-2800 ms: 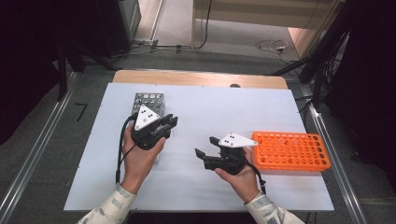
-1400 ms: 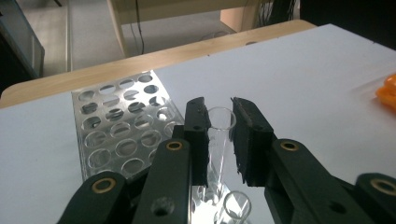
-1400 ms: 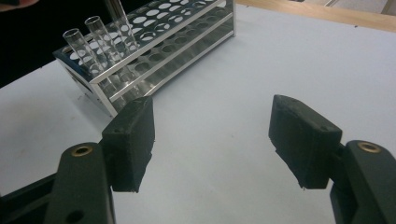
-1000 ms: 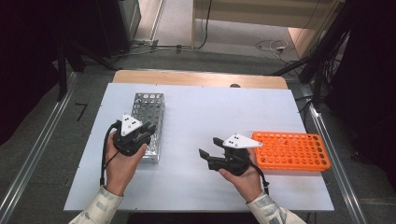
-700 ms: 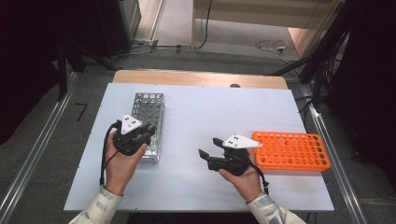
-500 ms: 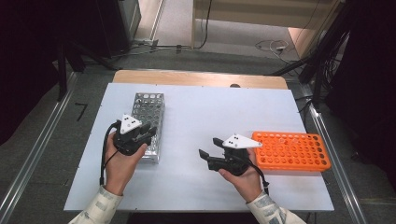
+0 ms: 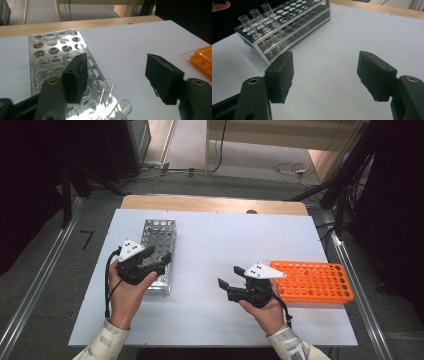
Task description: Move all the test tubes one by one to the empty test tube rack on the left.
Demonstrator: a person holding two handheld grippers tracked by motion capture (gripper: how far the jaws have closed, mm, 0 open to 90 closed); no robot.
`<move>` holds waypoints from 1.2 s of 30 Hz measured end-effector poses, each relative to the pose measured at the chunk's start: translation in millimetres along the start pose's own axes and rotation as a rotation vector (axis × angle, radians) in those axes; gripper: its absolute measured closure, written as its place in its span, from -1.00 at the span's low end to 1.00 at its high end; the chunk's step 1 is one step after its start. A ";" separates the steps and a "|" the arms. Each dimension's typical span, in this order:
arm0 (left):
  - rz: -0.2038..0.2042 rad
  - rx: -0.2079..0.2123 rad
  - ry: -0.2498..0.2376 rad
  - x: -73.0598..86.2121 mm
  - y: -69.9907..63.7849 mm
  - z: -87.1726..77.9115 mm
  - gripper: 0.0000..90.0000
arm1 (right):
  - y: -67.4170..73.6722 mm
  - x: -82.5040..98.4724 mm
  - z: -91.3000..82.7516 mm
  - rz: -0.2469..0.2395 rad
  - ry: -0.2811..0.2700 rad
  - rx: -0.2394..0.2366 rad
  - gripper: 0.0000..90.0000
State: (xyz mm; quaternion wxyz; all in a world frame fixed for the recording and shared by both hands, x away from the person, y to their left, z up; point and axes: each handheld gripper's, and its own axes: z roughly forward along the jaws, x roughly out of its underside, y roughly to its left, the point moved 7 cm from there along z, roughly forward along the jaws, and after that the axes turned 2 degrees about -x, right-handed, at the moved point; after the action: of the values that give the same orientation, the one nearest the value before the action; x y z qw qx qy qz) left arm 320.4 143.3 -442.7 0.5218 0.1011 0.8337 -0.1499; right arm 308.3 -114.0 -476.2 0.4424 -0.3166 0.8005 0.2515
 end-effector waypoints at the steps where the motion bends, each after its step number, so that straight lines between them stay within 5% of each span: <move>1: 0.000 -0.002 -0.001 -0.3 -0.6 -0.2 -0.35 | -1.3 0.5 -2.0 -0.002 -0.001 0.006 -0.41; 14: 0.000 0.000 0.000 -0.3 -1.1 -0.8 -0.41 | -28.4 7.8 -37.9 0.026 -0.058 0.064 -0.68; 25: 0.004 -0.003 0.001 0.0 -0.9 -0.4 -0.41 | -44.5 25.6 -70.8 0.015 -0.067 0.138 -0.70; 36: 0.003 -0.008 0.002 0.4 -0.3 0.0 -0.41 | -71.8 38.3 -100.1 0.054 -0.080 0.227 -0.69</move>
State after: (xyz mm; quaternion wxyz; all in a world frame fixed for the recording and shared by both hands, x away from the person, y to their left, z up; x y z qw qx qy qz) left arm 320.1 143.0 -443.0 0.5217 0.1007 0.8345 -0.1458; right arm 290.1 -241.5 -470.0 0.5000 -0.2325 0.8138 0.1835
